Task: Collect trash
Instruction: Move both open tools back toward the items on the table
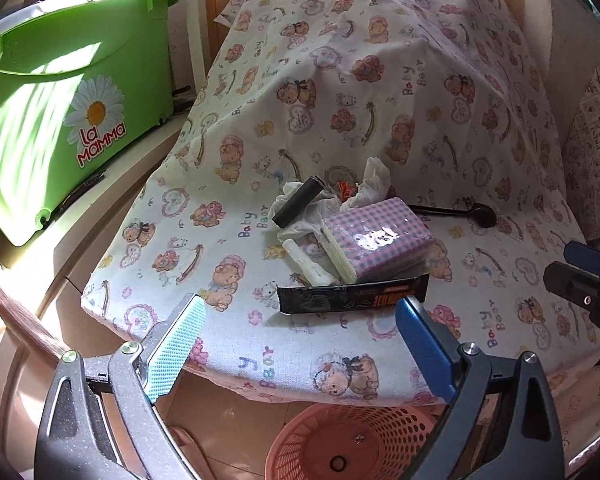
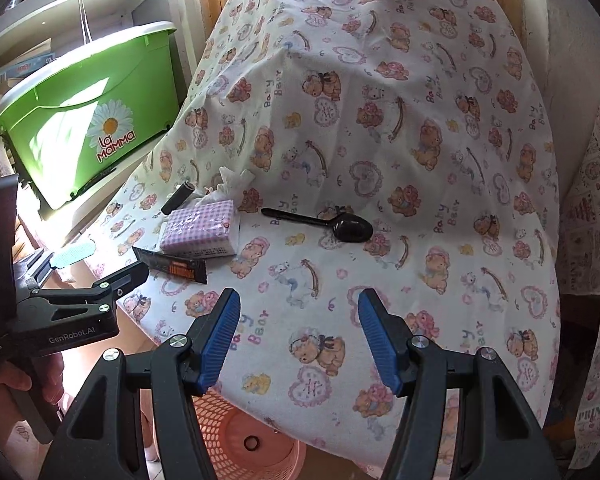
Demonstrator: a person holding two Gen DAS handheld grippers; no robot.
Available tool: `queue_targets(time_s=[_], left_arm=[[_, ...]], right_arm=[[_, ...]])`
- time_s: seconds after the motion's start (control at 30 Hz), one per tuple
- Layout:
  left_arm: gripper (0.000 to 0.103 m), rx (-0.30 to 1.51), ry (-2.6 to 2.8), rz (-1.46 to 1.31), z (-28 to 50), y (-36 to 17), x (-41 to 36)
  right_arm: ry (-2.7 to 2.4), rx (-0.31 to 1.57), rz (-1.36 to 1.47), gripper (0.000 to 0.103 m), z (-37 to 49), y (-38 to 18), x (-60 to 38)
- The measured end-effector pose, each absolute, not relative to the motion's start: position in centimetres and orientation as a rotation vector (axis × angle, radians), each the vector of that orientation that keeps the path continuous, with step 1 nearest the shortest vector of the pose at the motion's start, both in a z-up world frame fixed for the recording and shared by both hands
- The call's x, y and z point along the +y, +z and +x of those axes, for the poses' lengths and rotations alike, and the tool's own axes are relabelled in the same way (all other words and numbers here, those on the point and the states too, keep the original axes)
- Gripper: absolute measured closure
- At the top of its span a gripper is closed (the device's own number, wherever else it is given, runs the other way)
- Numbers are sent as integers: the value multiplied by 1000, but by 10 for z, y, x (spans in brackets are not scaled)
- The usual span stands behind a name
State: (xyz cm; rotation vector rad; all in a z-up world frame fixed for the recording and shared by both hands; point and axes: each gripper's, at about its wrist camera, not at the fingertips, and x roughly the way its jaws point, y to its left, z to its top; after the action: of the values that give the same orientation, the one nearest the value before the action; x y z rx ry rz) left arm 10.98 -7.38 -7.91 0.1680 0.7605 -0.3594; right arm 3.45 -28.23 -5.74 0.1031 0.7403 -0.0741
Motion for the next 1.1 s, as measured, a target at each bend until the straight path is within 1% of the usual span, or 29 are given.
queue_targets(time_s=[0.13, 0.23, 0.4, 0.43, 0.5, 0.63, 0.77, 0.93, 1.1], left_arm=[[8, 751, -395, 148, 111, -74, -83], [8, 738, -404, 183, 110, -73, -94], [8, 781, -394, 231, 118, -84, -106], [8, 783, -390, 239, 120, -85, -107], [1, 795, -380, 272, 124, -90, -109], [2, 831, -369, 324, 135, -105, -109], [1, 856, -379, 258, 139, -110, -101], [1, 834, -267, 284, 145, -107, -91], [1, 899, -309, 129, 158, -109, -70]], right_arm=[[-107, 722, 72, 39, 49, -52, -291], [-150, 711, 152, 39, 48, -55, -301], [-158, 699, 265, 38, 42, -56, -309], [-159, 701, 264, 38, 42, -55, -309], [-167, 698, 258, 37, 41, -54, -309], [-170, 690, 270, 35, 38, -54, -310], [-171, 700, 260, 35, 37, -56, -309], [-159, 703, 257, 35, 34, -56, -305], [-157, 709, 249, 35, 31, -57, -303]])
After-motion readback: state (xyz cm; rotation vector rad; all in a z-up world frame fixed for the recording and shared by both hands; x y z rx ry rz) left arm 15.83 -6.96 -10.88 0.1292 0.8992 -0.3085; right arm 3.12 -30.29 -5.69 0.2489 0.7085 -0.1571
